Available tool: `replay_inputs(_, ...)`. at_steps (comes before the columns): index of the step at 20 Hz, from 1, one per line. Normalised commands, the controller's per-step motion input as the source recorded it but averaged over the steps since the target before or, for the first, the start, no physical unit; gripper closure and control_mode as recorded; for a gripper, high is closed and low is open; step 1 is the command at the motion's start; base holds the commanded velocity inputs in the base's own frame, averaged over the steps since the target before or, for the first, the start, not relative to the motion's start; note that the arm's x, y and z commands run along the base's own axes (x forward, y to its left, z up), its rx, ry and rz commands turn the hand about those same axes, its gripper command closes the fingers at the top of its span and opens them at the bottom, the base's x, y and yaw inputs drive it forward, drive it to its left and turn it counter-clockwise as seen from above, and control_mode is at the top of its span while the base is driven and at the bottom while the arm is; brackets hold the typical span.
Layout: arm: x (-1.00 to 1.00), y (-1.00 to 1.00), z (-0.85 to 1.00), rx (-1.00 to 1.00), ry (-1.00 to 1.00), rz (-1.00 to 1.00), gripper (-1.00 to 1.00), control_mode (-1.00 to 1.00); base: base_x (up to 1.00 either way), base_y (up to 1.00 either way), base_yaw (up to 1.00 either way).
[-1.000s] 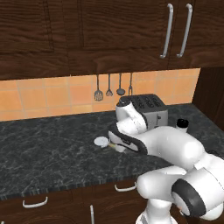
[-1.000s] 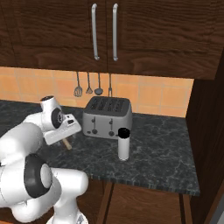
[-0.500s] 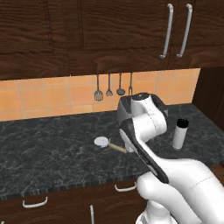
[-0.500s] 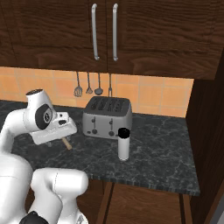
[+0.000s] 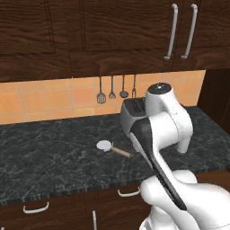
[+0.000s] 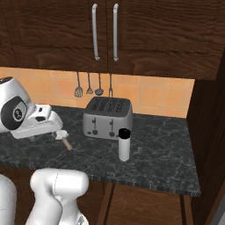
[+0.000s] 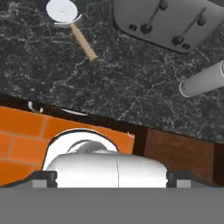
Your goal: Pick the pizza cutter from the drawer and place it on the counter.
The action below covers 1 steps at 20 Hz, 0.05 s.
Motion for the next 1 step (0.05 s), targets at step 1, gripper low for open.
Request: replay_inputs(1,-0.51,0.34,0.98,0.03,-0.11,-0.09,-1.0,-1.0,0.0,0.0,0.0)
